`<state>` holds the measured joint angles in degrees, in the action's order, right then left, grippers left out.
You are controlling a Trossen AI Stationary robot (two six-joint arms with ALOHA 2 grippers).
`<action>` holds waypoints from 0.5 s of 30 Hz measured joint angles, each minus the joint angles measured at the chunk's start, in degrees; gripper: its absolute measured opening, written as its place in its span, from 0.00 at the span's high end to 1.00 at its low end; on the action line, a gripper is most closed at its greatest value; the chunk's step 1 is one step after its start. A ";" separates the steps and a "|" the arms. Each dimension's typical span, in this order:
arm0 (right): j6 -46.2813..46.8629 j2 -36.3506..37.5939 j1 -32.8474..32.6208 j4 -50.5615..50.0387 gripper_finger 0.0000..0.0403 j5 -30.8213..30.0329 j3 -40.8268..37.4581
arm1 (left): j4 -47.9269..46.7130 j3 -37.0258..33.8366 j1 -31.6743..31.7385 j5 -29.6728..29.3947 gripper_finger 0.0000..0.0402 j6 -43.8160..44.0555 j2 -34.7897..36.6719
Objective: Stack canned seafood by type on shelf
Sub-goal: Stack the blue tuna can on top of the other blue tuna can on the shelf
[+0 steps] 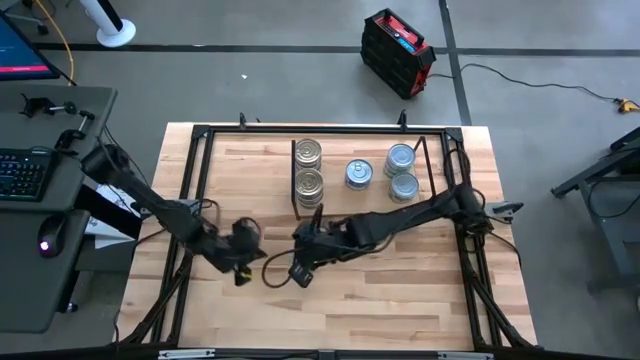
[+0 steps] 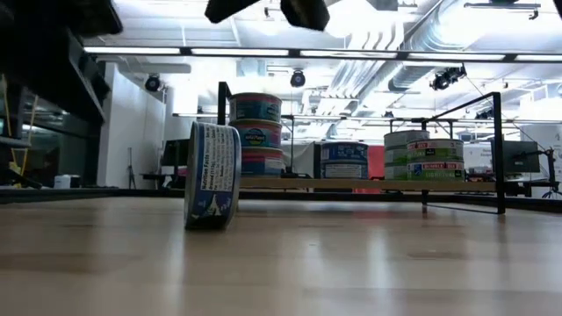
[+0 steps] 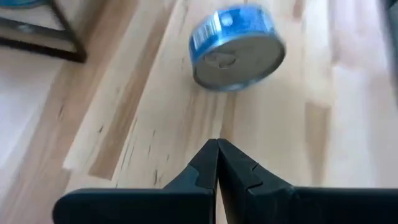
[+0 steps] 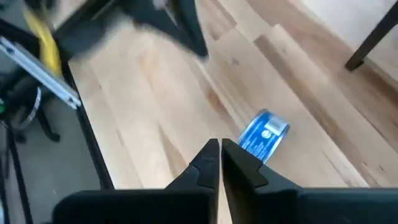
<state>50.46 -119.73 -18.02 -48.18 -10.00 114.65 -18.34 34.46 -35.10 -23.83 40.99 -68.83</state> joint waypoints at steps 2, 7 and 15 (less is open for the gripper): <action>-0.18 -3.12 0.09 -4.36 0.95 0.88 4.94 | -2.24 -0.86 -0.68 -0.49 1.00 3.48 5.24; 2.34 -10.40 -0.42 -10.24 0.73 2.31 12.06 | -4.15 -0.77 -1.98 -4.76 1.00 7.51 13.67; 8.69 -13.69 -0.22 -11.80 0.31 -0.88 14.43 | -5.35 -0.79 -1.94 -4.57 1.00 7.56 16.48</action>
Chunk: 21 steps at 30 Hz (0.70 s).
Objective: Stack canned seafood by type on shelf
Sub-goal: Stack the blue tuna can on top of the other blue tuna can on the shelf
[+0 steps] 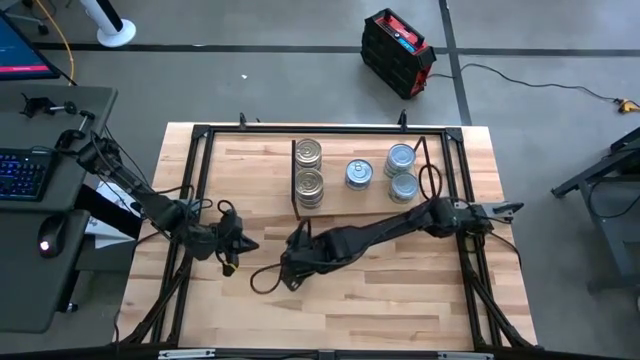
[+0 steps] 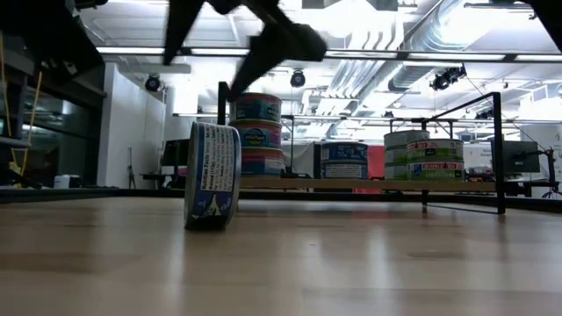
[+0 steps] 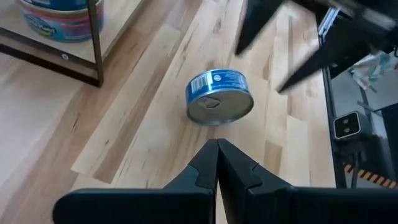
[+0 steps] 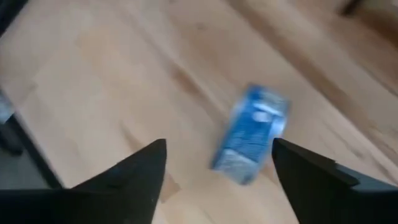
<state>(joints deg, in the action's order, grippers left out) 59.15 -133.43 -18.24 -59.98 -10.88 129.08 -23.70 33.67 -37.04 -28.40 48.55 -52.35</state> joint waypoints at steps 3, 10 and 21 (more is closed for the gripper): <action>5.85 0.20 0.40 -5.33 0.27 -1.21 0.13 | -0.55 0.00 0.00 0.54 1.00 0.27 -0.03; 11.64 -0.27 0.53 -6.37 0.26 -2.24 -0.96 | -0.55 0.00 0.00 2.09 1.00 -0.01 -0.05; 12.44 -3.24 0.64 -2.38 0.27 -1.84 -1.01 | -0.60 0.02 0.00 2.56 1.00 0.45 -0.02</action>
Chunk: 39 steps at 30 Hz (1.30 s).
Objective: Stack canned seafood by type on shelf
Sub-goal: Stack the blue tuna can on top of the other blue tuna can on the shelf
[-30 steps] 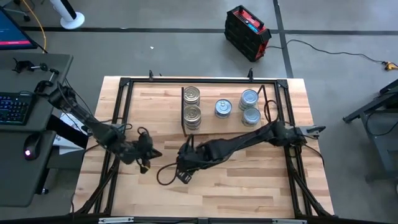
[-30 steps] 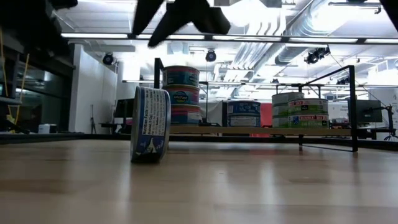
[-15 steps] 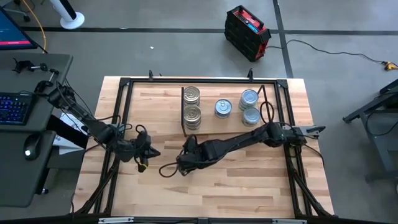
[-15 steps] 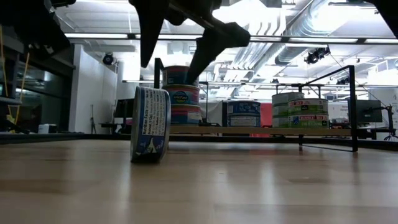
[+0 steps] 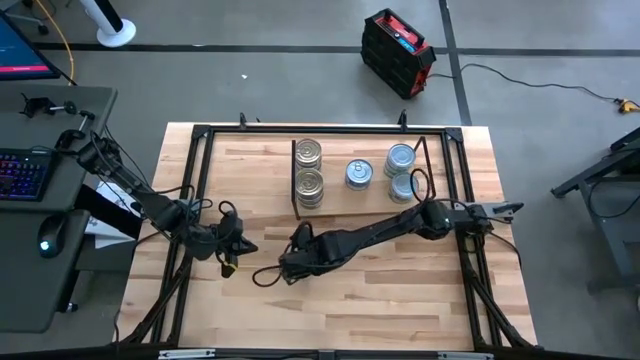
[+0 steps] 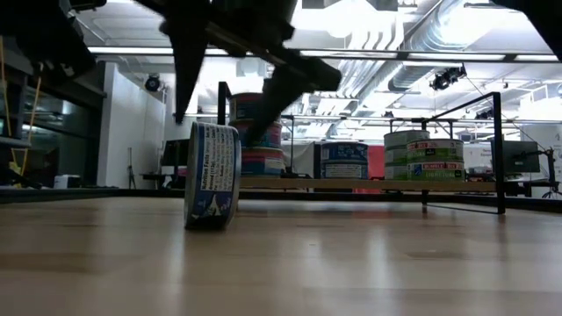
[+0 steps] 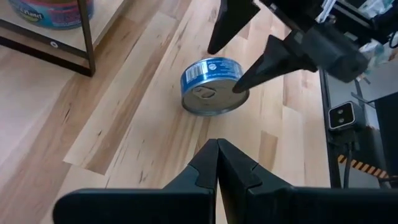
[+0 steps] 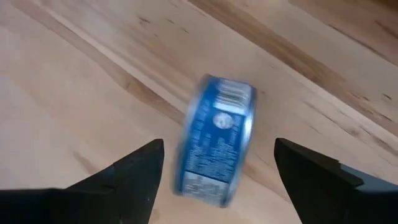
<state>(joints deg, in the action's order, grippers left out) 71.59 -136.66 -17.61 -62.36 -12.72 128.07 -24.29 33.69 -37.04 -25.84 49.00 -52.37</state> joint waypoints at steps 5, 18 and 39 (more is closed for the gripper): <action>-0.12 -0.46 0.00 -1.76 0.27 -1.74 -0.04 | -0.13 0.00 0.03 -0.14 1.00 0.47 -0.03; -7.63 -1.36 0.34 0.88 0.27 2.71 -0.04 | 0.09 0.00 1.73 -0.23 1.00 1.22 -0.01; -14.32 2.09 -3.59 -14.56 0.72 1.60 -2.06 | 0.51 0.00 1.73 -1.73 1.00 0.95 -0.04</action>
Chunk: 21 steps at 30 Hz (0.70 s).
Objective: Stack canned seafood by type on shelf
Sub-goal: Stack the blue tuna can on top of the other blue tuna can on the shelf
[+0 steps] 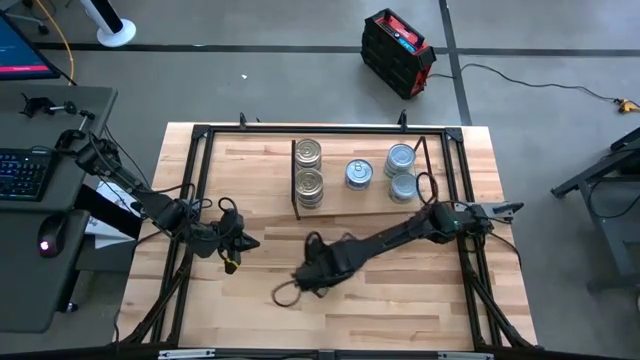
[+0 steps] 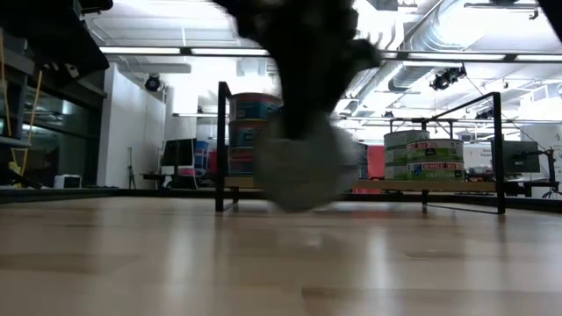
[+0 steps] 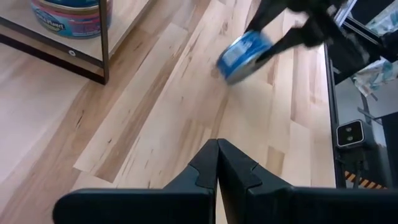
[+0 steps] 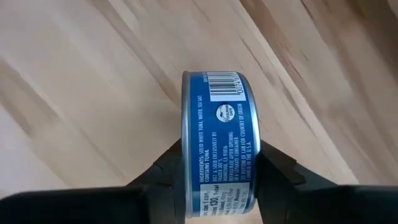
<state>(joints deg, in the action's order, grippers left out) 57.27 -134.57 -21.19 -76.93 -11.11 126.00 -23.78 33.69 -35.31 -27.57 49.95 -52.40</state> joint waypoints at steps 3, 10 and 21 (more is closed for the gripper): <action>4.07 4.78 -2.47 -1.44 0.72 0.81 -8.16 | 0.05 0.00 0.00 -0.01 1.00 0.02 0.00; 26.71 28.54 -9.95 19.36 0.72 6.24 -45.12 | 0.16 0.00 0.00 -1.16 1.00 0.45 0.00; 57.03 49.93 -9.75 69.65 0.72 -46.50 -78.81 | 0.28 0.00 0.02 -1.60 1.00 3.13 0.00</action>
<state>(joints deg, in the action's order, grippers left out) 114.31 -84.64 -30.94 -7.28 -57.62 47.19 -23.50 33.69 -35.29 -29.18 53.09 -52.40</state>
